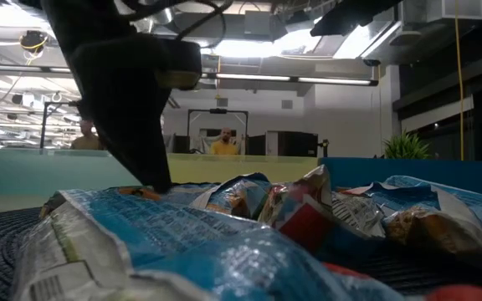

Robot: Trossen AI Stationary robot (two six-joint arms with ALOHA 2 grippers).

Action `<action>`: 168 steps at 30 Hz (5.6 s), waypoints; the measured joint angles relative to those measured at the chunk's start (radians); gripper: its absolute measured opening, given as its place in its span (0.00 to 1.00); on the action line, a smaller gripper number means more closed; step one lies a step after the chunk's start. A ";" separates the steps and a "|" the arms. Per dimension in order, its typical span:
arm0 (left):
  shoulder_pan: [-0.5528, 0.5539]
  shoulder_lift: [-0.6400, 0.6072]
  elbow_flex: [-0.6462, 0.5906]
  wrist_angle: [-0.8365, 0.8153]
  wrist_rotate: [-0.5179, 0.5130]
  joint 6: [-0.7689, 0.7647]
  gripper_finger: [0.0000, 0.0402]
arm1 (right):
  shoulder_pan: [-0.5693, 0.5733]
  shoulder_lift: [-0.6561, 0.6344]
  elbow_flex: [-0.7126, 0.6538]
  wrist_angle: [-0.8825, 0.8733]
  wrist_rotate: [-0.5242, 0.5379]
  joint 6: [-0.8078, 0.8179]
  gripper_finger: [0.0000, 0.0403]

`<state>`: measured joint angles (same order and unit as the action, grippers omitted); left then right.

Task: Pick and place Granola Bars by type
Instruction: Put the orange granola bar into the yellow bin

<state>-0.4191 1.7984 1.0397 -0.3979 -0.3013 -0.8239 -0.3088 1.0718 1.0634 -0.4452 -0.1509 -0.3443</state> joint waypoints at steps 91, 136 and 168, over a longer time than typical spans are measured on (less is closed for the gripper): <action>0.688 -0.217 0.561 -0.327 0.198 0.602 0.03 | 0.000 -0.001 0.000 -0.052 0.001 -0.008 0.49; 0.694 0.102 0.258 -0.061 0.317 0.537 0.04 | -0.003 -0.001 0.000 -0.054 0.000 -0.053 0.49; 0.679 0.102 0.244 -0.024 0.327 0.468 0.21 | -0.003 -0.001 0.000 -0.054 0.000 -0.053 0.49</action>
<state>0.2603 1.8999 1.2836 -0.4217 0.0257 -0.3561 -0.3116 1.0710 1.0637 -0.4992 -0.1509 -0.3973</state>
